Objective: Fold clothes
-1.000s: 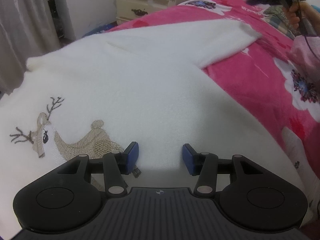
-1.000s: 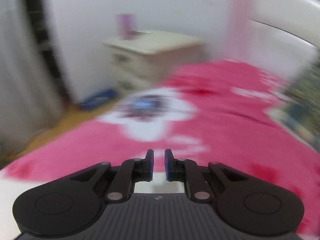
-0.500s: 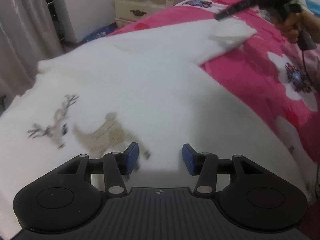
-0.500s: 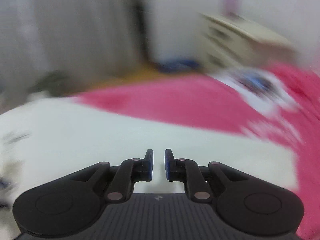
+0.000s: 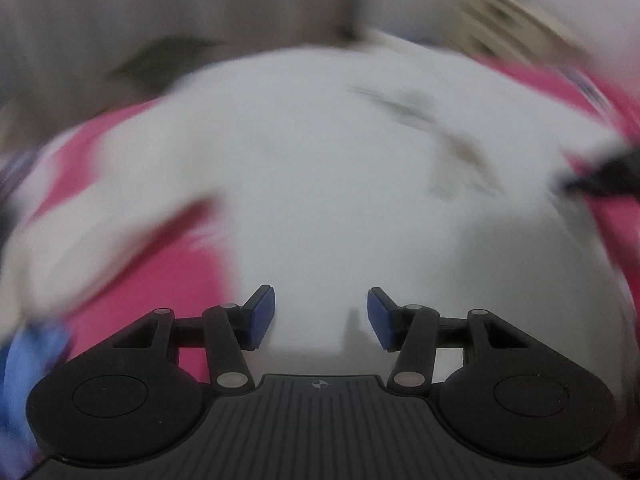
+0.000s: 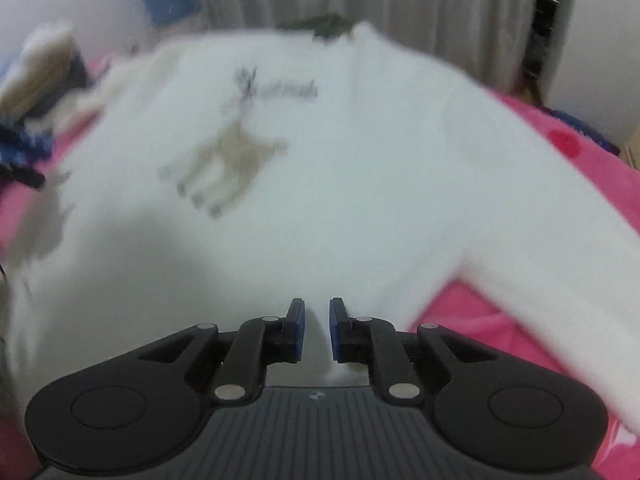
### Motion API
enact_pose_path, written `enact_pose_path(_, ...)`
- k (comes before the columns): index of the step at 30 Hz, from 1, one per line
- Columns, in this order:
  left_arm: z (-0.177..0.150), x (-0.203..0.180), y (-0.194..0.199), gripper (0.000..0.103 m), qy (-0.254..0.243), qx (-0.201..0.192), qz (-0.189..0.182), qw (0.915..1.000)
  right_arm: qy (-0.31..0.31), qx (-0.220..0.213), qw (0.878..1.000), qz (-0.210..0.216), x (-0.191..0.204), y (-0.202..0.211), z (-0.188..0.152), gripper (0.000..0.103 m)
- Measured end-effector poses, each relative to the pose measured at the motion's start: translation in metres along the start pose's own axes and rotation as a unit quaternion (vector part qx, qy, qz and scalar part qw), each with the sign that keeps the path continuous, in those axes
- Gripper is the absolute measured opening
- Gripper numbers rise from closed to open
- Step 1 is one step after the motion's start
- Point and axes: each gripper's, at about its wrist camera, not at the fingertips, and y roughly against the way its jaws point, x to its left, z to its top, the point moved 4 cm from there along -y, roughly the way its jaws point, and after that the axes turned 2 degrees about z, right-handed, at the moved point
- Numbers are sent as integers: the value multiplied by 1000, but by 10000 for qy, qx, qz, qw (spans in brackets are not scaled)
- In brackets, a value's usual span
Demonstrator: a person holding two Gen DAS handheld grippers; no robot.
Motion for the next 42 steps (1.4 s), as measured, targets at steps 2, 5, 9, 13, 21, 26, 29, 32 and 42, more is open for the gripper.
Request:
enact_pose_path(2, -3, 41, 7, 51, 640, -426, 628, 9951, -100, 8, 9999, -35, 11, 7, 15, 14)
enact_pose_path(5, -3, 92, 18, 52, 1012, -927, 1710, 9757, 33, 102, 9999, -117, 21, 6, 30, 16)
enact_pose_path(9, 2, 127, 5, 52, 545, -755, 2610, 9608, 309, 102, 9995, -36, 36, 5, 39, 18)
enact_pose_path(13, 8, 141, -15, 53, 564, -579, 2625, 9615, 595, 45, 9982, 109, 62, 1, 33, 18)
enact_pose_path(21, 1, 169, -39, 6, 887, -15, 3106, 9464, 651, 147, 9976, 166, 77, 2, 39, 18)
enact_pose_path(26, 9, 186, 17, 3, 1640, -805, 2989, 9366, 622, 117, 9979, 127, 69, 0, 41, 18)
enact_pose_path(29, 16, 189, 69, 2, 2440, -1940, 2329, 9212, 601, 84, 9981, 144, 66, 2, 39, 18)
enact_pose_path(32, 33, 167, 119, 2, 2719, -2897, 1275, 9088, 586, 38, 9982, 137, 66, 4, 38, 18)
enact_pose_path(42, 59, -26, 150, 2, 207, -2778, -2596, 9247, 320, -147, 9991, 219, 56, 13, 39, 18)
